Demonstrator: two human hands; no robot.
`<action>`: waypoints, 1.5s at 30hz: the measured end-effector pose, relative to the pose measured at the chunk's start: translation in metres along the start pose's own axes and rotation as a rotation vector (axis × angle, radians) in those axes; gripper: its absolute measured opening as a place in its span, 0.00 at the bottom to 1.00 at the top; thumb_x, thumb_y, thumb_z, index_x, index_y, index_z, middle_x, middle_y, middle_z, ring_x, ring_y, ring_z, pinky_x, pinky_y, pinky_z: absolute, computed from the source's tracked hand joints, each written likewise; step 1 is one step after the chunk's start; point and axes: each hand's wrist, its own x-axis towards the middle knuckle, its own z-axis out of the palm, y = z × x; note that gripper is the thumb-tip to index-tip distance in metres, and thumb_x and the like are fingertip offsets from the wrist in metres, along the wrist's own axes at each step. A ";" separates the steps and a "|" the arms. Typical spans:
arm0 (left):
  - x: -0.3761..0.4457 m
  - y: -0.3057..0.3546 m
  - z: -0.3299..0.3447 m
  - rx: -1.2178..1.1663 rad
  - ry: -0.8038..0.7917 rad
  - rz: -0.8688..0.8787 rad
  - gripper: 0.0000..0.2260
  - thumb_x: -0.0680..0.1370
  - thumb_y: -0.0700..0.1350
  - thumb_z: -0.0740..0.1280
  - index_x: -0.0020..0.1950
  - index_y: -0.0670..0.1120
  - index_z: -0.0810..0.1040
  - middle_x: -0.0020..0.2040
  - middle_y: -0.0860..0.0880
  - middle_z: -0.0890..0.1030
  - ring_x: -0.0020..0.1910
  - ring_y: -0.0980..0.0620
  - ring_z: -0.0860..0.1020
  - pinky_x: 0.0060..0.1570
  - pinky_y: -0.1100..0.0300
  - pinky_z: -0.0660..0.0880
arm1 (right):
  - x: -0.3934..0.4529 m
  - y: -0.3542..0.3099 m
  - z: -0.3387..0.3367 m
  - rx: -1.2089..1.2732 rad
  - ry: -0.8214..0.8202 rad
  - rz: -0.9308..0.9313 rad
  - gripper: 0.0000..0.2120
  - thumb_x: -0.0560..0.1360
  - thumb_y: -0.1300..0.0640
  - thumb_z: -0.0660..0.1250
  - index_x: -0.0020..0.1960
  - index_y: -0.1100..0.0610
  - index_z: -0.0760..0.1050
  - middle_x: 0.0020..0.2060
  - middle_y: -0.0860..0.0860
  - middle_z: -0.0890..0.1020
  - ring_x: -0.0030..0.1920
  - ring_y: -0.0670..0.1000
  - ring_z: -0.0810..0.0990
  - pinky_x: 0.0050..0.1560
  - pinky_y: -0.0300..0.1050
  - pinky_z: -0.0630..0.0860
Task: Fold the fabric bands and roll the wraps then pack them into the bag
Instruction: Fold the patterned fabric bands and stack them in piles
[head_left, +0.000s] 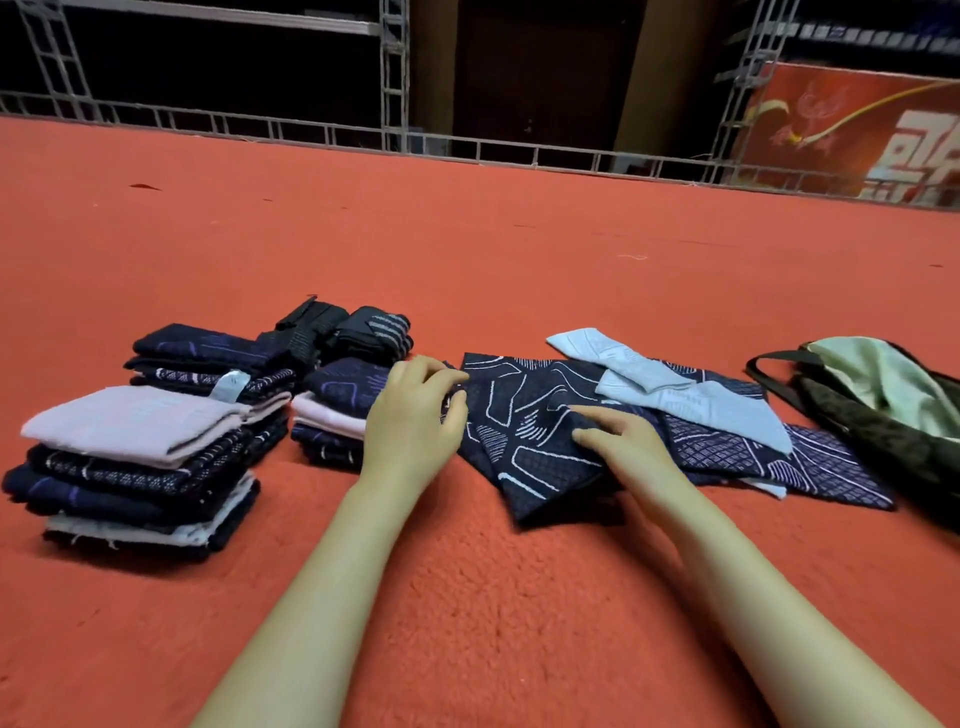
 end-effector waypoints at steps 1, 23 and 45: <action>-0.001 0.008 0.003 -0.048 -0.002 0.028 0.12 0.74 0.47 0.62 0.53 0.48 0.81 0.48 0.51 0.77 0.52 0.49 0.74 0.44 0.56 0.73 | -0.003 0.000 -0.016 0.064 -0.095 0.024 0.15 0.74 0.67 0.63 0.56 0.54 0.81 0.50 0.49 0.84 0.50 0.48 0.81 0.54 0.41 0.75; -0.021 0.030 0.055 -0.276 -0.271 -0.155 0.20 0.74 0.40 0.66 0.66 0.49 0.73 0.63 0.51 0.76 0.64 0.53 0.72 0.61 0.63 0.65 | -0.017 0.046 -0.064 -0.025 0.455 0.010 0.21 0.71 0.62 0.71 0.64 0.57 0.73 0.59 0.55 0.78 0.56 0.48 0.74 0.56 0.38 0.67; -0.022 0.028 0.047 -0.004 -0.496 -0.197 0.18 0.75 0.51 0.65 0.65 0.57 0.74 0.55 0.52 0.81 0.56 0.50 0.77 0.52 0.57 0.73 | -0.020 0.055 -0.065 -0.304 0.405 -0.032 0.20 0.70 0.62 0.65 0.62 0.54 0.77 0.50 0.48 0.83 0.52 0.49 0.79 0.55 0.44 0.74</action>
